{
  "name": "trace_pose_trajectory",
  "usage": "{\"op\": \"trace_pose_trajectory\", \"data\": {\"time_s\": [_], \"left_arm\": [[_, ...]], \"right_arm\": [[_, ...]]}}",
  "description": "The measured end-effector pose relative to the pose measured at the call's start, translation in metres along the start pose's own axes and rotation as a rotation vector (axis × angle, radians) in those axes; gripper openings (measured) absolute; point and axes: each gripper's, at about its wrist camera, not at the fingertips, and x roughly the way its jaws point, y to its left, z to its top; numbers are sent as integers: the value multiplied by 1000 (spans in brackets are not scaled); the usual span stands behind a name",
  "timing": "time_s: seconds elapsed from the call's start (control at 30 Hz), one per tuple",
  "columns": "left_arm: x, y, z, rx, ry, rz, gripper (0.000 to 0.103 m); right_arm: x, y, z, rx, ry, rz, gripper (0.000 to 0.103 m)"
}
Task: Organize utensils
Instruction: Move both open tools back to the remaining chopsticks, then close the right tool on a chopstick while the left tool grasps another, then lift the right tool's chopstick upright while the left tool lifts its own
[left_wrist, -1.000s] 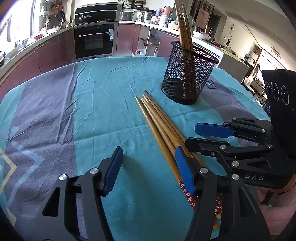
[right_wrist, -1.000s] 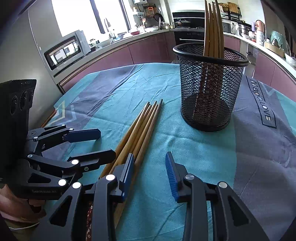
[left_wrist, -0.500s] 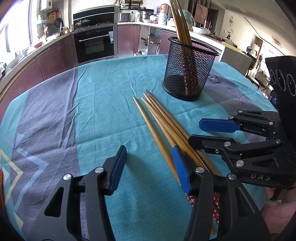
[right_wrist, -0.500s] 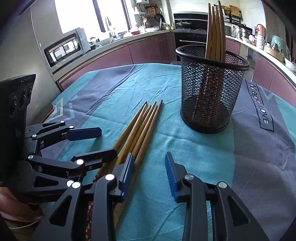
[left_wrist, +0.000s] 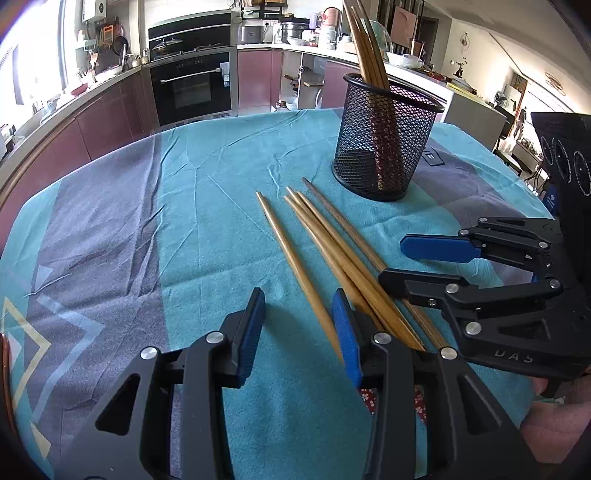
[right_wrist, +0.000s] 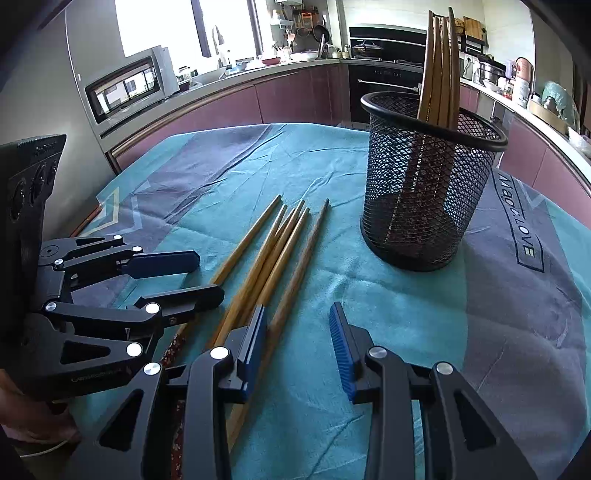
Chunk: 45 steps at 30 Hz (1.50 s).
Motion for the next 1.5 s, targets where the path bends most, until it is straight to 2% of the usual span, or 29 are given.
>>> {"op": "trace_pose_trajectory", "data": {"time_s": [0.27, 0.4, 0.53, 0.67, 0.87, 1.17, 1.5], "left_arm": [[4, 5, 7, -21, 8, -14, 35], [9, 7, 13, -25, 16, -8, 32], [15, 8, 20, -27, 20, -1, 26], [18, 8, 24, -44, 20, -1, 16], [19, 13, 25, -99, 14, -13, 9], [8, 16, 23, -130, -8, -35, 8], [-30, 20, 30, -151, -98, -109, 8]], "right_arm": [[8, 0, 10, -9, 7, -33, 24], [14, -1, 17, -12, 11, -34, 24], [20, -2, 22, -3, 9, -32, 23], [22, -5, 26, 13, 7, -26, 12], [20, -15, 25, 53, 3, 11, 6], [1, -30, 19, 92, -30, 60, 5], [-42, -29, 20, 86, -126, 145, 5]]}}
